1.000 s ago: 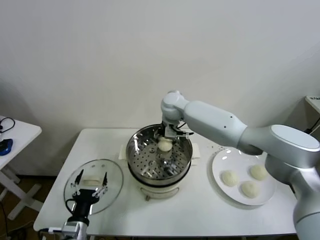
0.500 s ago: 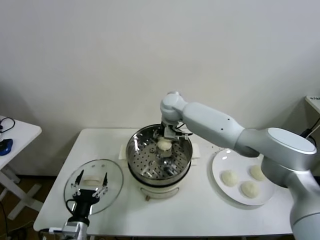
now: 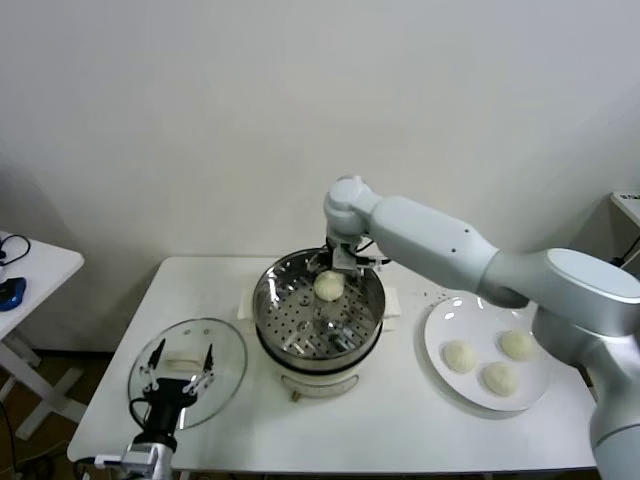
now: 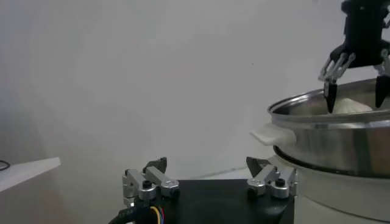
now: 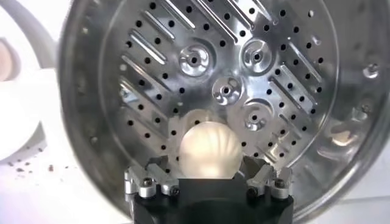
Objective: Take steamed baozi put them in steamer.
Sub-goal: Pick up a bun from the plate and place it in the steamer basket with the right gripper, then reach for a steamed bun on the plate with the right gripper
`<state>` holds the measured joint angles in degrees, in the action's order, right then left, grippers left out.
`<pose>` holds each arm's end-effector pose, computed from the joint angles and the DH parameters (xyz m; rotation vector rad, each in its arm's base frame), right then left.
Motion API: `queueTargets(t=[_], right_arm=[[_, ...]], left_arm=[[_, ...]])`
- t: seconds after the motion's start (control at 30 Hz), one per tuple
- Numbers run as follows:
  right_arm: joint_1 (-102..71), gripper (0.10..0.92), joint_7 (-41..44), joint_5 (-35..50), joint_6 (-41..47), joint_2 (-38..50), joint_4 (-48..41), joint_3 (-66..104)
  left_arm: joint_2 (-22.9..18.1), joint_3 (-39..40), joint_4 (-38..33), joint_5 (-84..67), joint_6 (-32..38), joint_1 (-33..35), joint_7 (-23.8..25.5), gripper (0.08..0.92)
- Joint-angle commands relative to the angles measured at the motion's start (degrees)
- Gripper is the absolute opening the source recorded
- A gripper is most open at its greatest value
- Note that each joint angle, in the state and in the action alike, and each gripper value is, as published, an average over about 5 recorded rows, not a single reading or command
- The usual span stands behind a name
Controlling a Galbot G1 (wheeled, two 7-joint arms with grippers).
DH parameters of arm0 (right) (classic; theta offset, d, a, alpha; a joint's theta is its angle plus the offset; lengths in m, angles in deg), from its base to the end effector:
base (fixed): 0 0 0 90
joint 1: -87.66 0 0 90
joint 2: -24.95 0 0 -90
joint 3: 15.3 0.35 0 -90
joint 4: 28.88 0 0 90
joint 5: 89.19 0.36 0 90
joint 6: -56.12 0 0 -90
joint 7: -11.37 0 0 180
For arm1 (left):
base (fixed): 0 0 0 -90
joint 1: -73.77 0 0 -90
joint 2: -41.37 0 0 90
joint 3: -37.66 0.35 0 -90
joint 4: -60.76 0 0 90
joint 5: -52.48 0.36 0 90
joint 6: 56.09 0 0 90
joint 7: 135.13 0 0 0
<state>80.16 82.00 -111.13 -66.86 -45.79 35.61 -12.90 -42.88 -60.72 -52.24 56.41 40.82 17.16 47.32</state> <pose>0.5806 0.1399 -0.0627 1.9495 -0.3144 2.4065 0.1618 0.0690 -0.3503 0.0296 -3.0602 -0.3513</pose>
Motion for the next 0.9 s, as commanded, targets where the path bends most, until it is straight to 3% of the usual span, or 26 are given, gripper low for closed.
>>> queueTargets(t=[0.03, 0.17, 0.37, 0.67, 0.9], right_arm=[[9.94, 0.823, 2.22, 18.87, 7.75, 6.39, 3.44, -5.77], [18.37, 0.823, 2.5, 39.04, 21.44, 12.25, 3.16, -14.02], [20.85, 0.823, 2.43, 50.16, 33.08, 21.2, 2.91, -17.1], [9.42, 0.823, 2.38, 41.38, 34.95, 33.2, 3.68, -11.71], [-4.33, 0.823, 2.0, 32.8, 34.34, 36.62, 3.73, -2.7]], left_arm=[[0.22, -0.07, 0.02, -0.45, -0.11, 0.1, 0.05, 0.823], [0.57, -0.11, -0.37, -2.04, -0.52, 0.35, 0.11, 0.823], [0.73, 0.07, -1.33, -3.33, -0.84, 0.56, 0.27, 0.823], [0.57, 0.07, -2.68, -3.68, -0.77, 1.53, 0.75, 0.823], [1.1, -0.02, -2.71, -4.04, -0.22, 1.41, 0.92, 0.823]])
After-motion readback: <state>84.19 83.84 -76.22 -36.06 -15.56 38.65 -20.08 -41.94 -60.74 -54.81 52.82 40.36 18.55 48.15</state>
